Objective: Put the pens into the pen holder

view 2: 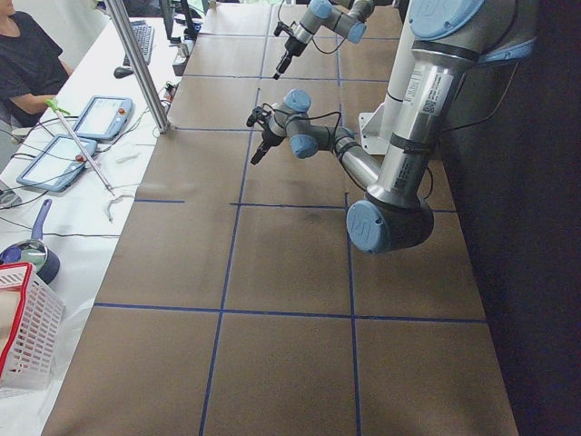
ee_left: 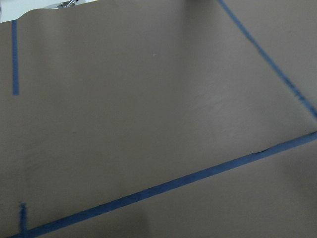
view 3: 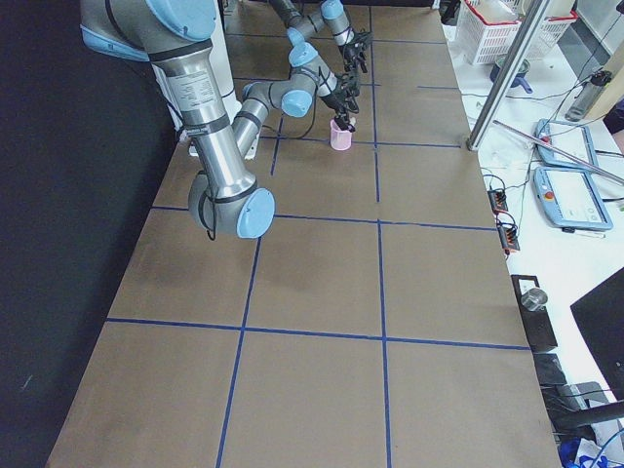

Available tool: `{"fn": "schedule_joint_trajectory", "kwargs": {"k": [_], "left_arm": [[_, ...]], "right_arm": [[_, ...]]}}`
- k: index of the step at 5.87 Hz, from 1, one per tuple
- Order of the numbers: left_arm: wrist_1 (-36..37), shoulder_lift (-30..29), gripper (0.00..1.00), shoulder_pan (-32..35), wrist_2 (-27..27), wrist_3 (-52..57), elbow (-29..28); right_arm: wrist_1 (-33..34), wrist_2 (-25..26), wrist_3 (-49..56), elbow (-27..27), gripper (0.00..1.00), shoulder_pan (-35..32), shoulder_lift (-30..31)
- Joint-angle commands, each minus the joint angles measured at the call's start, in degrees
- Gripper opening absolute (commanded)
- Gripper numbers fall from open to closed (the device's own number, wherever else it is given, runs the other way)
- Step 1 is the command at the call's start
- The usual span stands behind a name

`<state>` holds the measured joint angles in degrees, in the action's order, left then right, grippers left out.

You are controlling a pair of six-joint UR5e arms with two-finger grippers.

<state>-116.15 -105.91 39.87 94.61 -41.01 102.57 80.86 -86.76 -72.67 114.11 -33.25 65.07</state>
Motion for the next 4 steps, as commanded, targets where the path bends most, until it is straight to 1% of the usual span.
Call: {"fn": "schedule_joint_trajectory", "kwargs": {"k": [1,2,3,4], "left_arm": [[4.6,5.6,0.94,10.6,10.9,15.6,-2.0],[12.4,5.6,0.99,16.1,16.1,22.0,-2.3],[20.0,5.5,0.99,21.0,18.0,27.9,-2.3],[25.1,5.6,0.99,29.9,26.9,36.4,-2.8]], "right_arm": [[0.1,-20.5,18.5,0.2,1.00,-16.7,9.4],[0.1,-27.3,29.2,-2.1,1.00,-23.8,13.7],[0.2,-34.8,37.1,-4.9,1.00,-30.1,17.7],[1.0,-41.5,44.6,-6.5,1.00,-36.5,22.4]]}}
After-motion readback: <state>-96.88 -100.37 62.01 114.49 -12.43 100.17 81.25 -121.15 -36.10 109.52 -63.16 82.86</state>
